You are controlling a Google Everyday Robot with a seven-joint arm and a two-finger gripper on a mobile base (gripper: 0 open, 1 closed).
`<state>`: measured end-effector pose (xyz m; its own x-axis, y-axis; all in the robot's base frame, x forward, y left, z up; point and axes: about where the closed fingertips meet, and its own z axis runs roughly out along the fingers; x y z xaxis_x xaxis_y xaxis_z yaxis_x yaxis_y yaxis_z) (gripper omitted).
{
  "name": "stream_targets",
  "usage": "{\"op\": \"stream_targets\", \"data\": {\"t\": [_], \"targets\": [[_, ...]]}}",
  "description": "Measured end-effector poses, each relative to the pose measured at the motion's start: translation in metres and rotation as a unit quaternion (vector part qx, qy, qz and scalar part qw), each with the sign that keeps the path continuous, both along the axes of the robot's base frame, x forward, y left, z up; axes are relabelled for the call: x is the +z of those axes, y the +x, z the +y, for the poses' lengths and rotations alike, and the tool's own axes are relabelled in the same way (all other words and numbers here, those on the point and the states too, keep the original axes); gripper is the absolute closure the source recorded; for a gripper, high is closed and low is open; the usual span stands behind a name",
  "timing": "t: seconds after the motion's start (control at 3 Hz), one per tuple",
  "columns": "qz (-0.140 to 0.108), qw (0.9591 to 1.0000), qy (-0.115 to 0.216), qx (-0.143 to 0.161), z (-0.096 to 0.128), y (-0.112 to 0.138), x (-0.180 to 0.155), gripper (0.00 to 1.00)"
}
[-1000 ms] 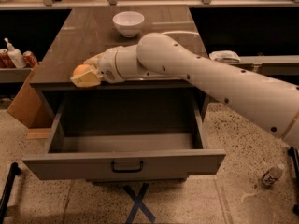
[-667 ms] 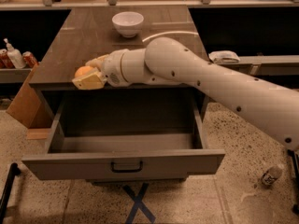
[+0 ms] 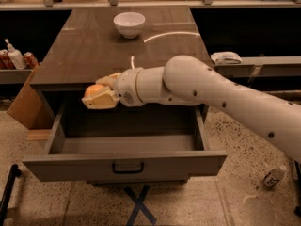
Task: Place orange into top drawer
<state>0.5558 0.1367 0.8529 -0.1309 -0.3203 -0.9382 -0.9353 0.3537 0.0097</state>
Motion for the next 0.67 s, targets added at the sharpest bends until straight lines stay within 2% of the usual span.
{"op": "stream_targets", "data": {"t": [0.33,0.67], "targets": [[0.043,0.9988,-0.022,0.01,-0.015,-0.016,-0.027,1.0],[0.081,0.9952,-0.054,0.01,-0.027,-0.019,-0.056,1.0]]}}
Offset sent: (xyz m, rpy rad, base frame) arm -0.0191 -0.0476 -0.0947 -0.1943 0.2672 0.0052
